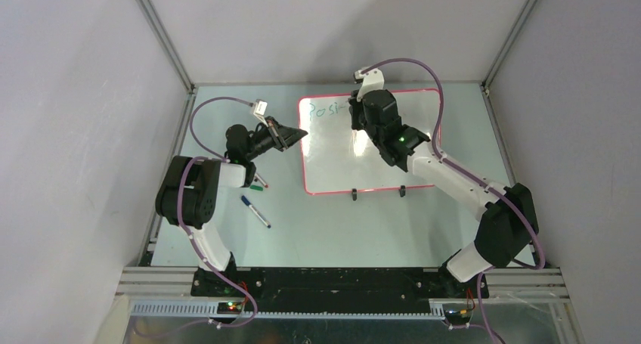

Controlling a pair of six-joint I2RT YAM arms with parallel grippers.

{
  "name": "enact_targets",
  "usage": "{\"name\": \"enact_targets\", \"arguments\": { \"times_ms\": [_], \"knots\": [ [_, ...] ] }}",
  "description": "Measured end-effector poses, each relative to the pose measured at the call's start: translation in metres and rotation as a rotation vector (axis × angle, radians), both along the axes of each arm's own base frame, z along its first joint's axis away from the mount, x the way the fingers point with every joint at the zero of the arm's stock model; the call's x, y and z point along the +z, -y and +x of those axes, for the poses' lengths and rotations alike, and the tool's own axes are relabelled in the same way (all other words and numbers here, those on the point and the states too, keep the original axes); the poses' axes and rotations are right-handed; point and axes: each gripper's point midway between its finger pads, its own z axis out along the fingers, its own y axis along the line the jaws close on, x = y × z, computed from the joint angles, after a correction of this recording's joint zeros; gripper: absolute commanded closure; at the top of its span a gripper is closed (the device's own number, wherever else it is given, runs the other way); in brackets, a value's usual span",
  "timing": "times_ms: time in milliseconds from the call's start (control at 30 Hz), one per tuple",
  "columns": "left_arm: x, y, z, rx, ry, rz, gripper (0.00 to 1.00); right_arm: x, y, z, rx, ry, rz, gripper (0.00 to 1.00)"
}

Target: Write a sentence on the whiteboard

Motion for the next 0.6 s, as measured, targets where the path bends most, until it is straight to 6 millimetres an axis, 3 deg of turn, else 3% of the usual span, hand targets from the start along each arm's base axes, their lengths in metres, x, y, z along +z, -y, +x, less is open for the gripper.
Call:
{"name": "enact_targets", "arguments": {
  "times_ms": [400, 600],
  "knots": [
    [0.0, 0.0, 0.0, 0.0, 0.0, 0.0, 1.0, 0.013, -0.007, 0.004, 0.016, 0.019, 0.021, 1.0],
    [0.0, 0.0, 0.0, 0.0, 0.0, 0.0, 1.0, 0.008, -0.009, 0.007, 0.017, 0.011, 0.015, 1.0]
  ]
}}
